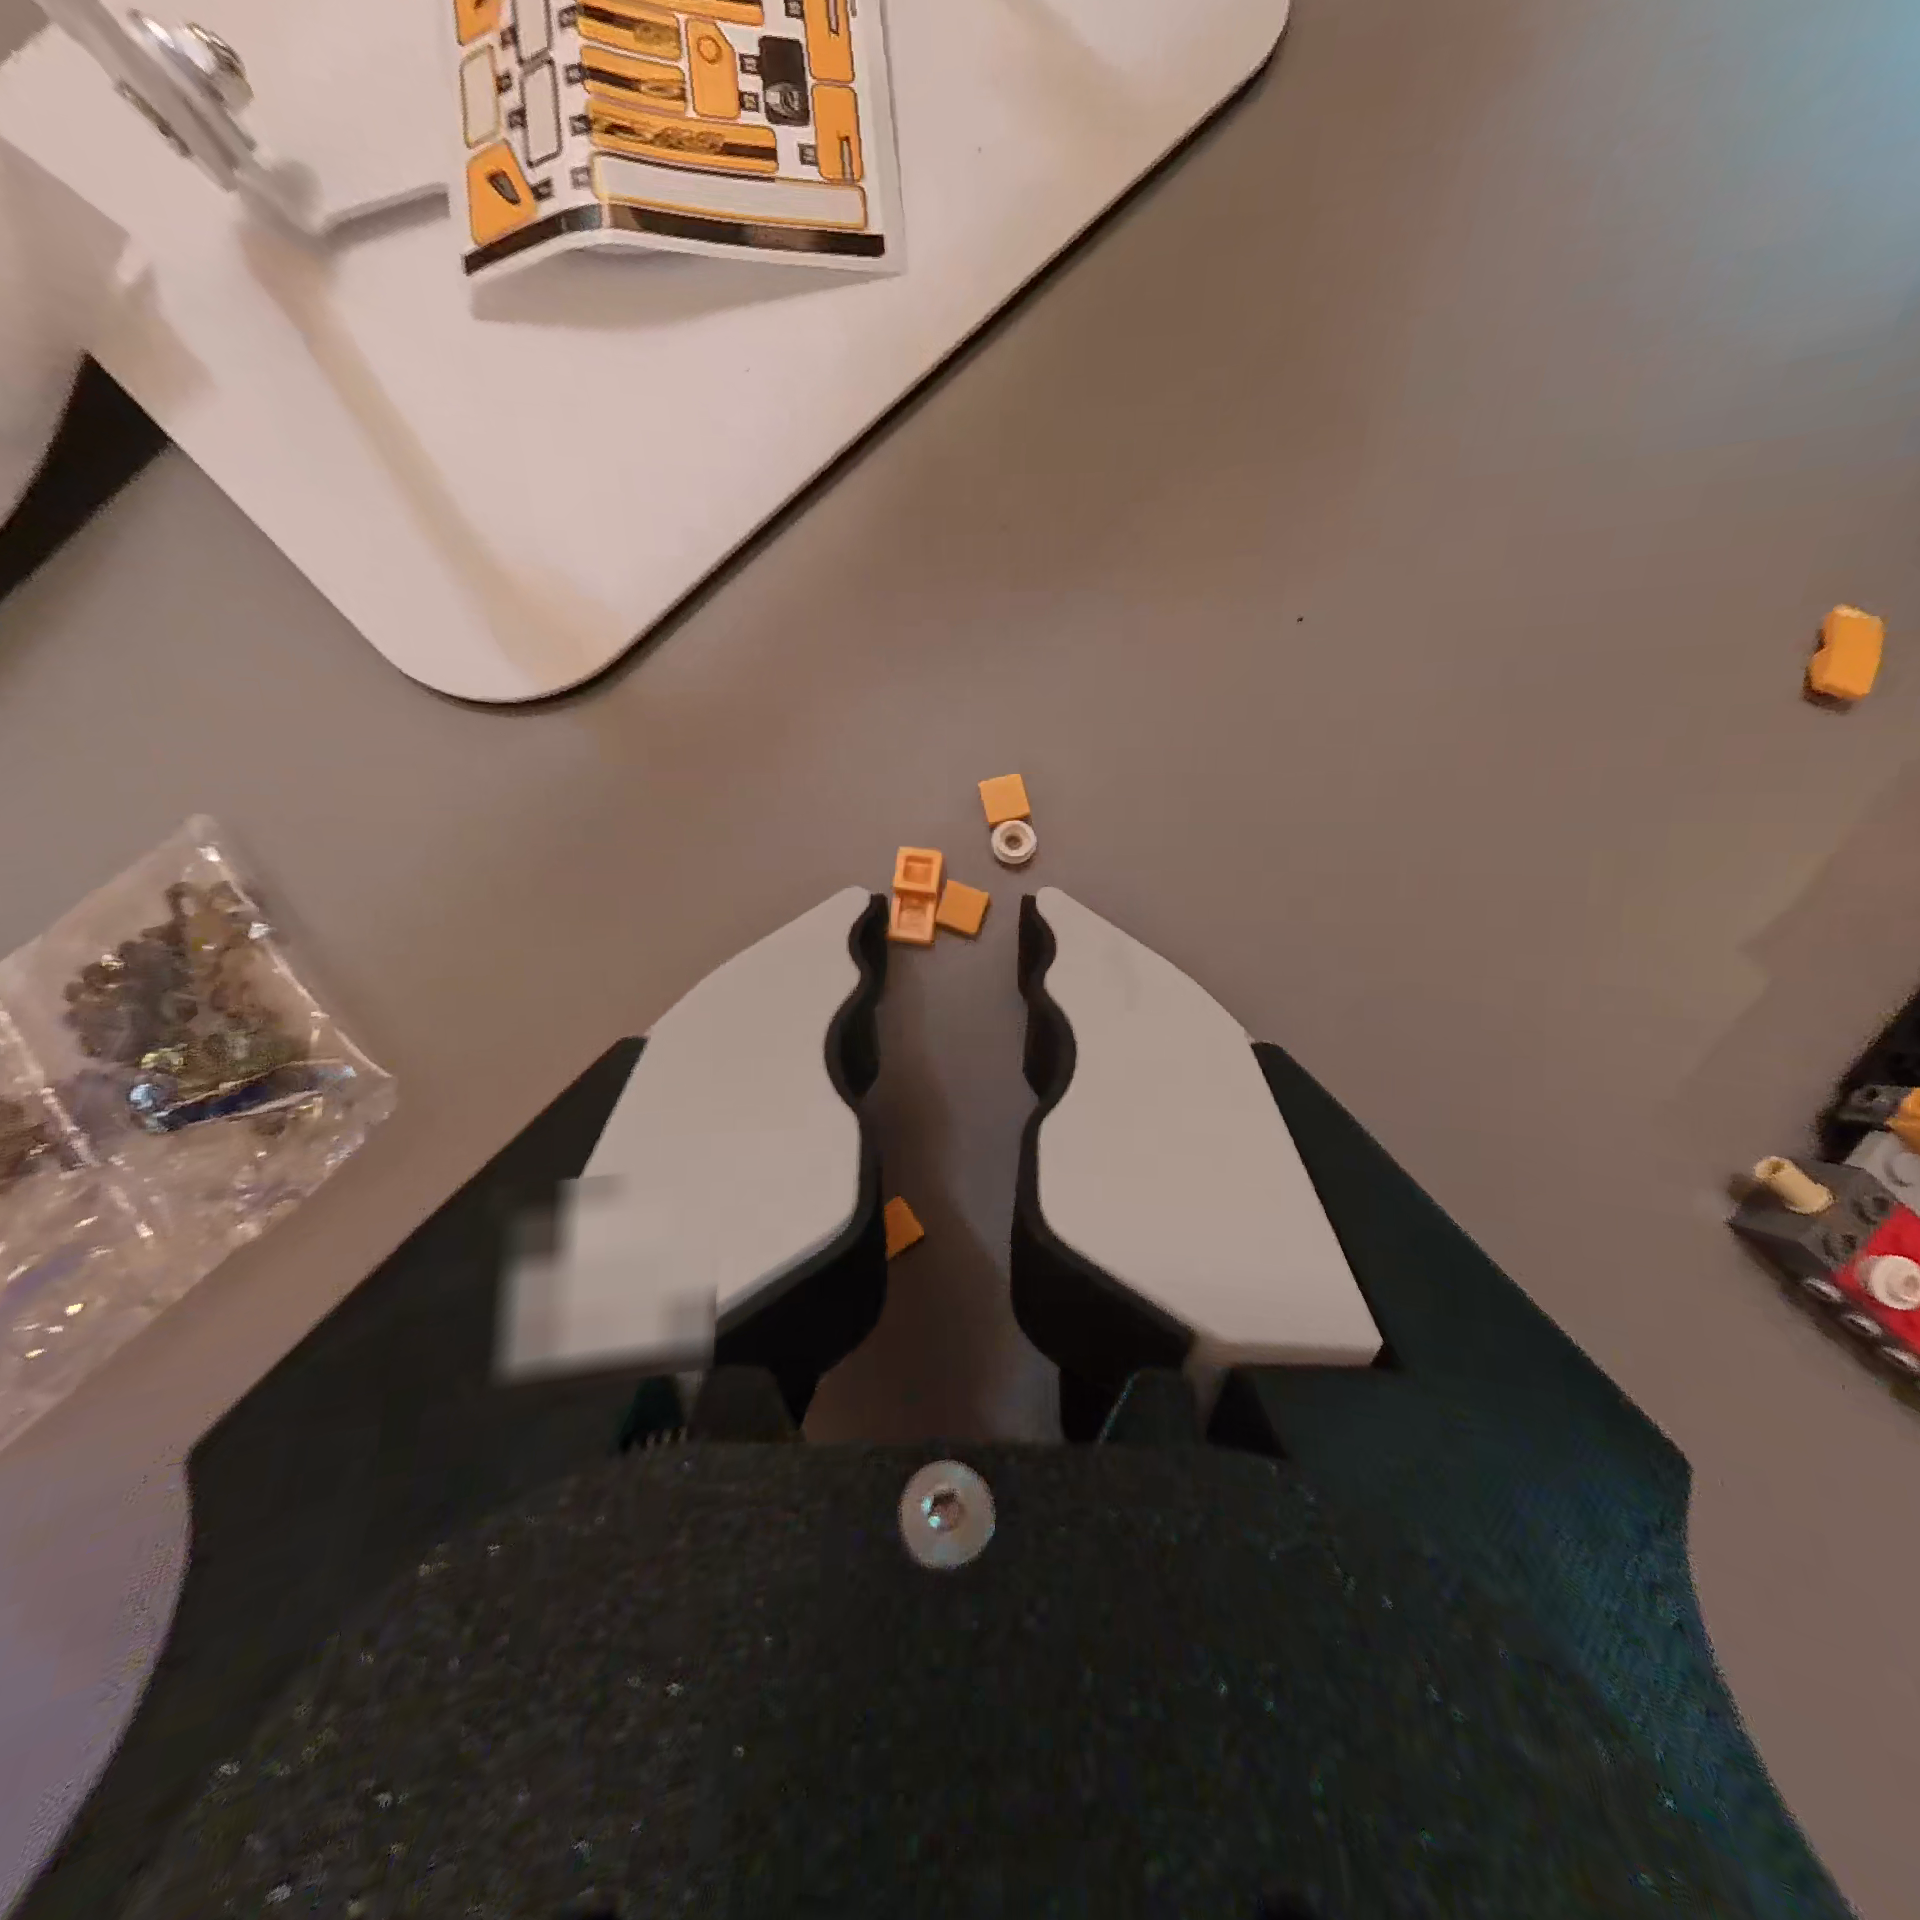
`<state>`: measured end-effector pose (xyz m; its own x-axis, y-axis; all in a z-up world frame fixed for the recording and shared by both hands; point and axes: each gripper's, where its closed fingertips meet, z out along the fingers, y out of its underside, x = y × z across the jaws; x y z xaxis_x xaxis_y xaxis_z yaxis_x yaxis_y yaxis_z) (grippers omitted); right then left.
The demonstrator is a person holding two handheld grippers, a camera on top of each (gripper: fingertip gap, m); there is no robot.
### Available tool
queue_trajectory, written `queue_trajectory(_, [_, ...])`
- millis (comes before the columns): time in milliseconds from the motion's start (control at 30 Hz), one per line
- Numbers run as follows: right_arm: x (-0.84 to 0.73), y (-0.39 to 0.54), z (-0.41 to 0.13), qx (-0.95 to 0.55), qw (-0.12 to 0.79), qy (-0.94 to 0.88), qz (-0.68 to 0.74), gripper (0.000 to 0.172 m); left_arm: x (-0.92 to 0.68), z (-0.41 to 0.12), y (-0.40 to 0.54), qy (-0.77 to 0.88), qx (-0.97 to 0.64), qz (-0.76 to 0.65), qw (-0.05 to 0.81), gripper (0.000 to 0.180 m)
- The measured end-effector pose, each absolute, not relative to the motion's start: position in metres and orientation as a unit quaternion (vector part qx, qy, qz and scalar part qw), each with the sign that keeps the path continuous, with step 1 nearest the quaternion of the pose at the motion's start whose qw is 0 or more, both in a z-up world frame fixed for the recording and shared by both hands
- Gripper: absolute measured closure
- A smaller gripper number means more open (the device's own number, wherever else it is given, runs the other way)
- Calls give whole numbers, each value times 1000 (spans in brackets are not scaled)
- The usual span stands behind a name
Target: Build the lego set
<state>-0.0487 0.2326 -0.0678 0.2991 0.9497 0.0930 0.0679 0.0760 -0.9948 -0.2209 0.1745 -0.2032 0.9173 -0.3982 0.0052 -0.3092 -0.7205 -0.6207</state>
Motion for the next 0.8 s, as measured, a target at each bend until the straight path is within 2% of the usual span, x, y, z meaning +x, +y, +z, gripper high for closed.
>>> queue_trajectory(67, [-51, 229, -70, -561, 571, -460, 384, 172, -222, -203, 174, 192, -925, -78, 318, 165])
queue_trajectory(267, [-50, 230, -71, -561, 570, -463, 381, 172, -217, -199, 165, 166, -920, -143, 324, 165])
queue_trajectory(400, [-49, 230, -69, -560, 572, -463, 380, 172, -185, -164, 151, 164, -864, -304, 366, 165])
queue_trajectory(600, [-54, 216, -63, -540, 568, -473, 403, 172, -144, -74, 122, 170, -671, -591, 415, 165])
queue_trajectory(800, [-76, 155, -61, -470, 521, -553, 450, 172, -133, -36, 106, 154, -543, -724, 397, 165])
